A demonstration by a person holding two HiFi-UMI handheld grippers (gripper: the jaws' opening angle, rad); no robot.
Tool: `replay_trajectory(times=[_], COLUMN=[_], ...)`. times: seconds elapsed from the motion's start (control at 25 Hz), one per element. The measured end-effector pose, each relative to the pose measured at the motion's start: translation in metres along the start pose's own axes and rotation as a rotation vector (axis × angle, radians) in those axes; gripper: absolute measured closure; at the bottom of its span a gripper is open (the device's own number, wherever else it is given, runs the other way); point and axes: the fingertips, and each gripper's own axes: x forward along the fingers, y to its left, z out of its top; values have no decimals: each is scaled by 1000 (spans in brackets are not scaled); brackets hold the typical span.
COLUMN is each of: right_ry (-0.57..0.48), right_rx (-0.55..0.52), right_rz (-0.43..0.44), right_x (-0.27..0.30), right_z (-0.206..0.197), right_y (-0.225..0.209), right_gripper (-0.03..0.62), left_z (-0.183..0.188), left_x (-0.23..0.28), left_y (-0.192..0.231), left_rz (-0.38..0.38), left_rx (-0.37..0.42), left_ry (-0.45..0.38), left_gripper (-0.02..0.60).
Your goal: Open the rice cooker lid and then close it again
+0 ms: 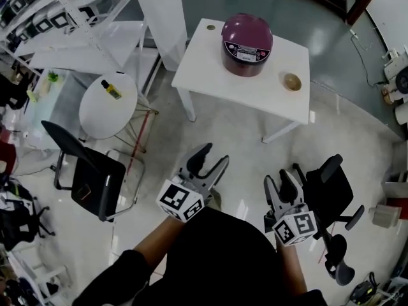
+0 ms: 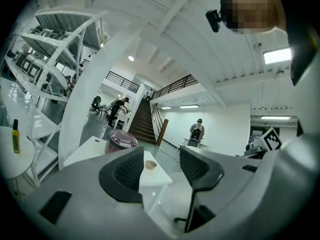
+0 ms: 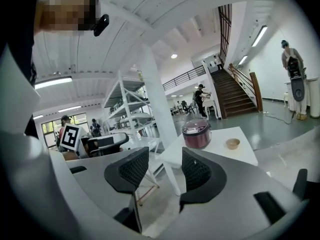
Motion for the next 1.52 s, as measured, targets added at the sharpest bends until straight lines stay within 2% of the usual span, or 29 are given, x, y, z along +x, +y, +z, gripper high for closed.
replay_trajectory(times=[0.2,0.28,0.48,0.68,0.8,1.0,1.16,1.36,1.52], right_ry=[-10,-21,-81,-48,-55,-76,-52,-48,-33], right_rx=[-39,-53,-56,-35,-23,-31,-14,-27,-27], right_rz=[88,103,65,52,16,-7,21,75,121], right_x=[58,78,111,128,135,143,161,200,239], right_z=[25,34,54,47,50,57,53,69,84], right_y=[22,25,26,23,10,-7,-22,-48,-78], right_gripper=[411,410,411,411,411,422,436,435,434], left_z=[23,27,31,33,33,23,23,37,50], left_x=[21,28,42,55,60,63,75,103,145], left_y=[31,44,71,83,90,103,114,134,148], left_rz=[-38,-49,-76,-101,-109,-78,-51,22,51], left_rx=[51,40,44,65,70,45,16,-13,16], left_ry=[-13,-10,-7,9,9,30,53,31,35], left_gripper=[374,374,374,374,374,374,374,374,374])
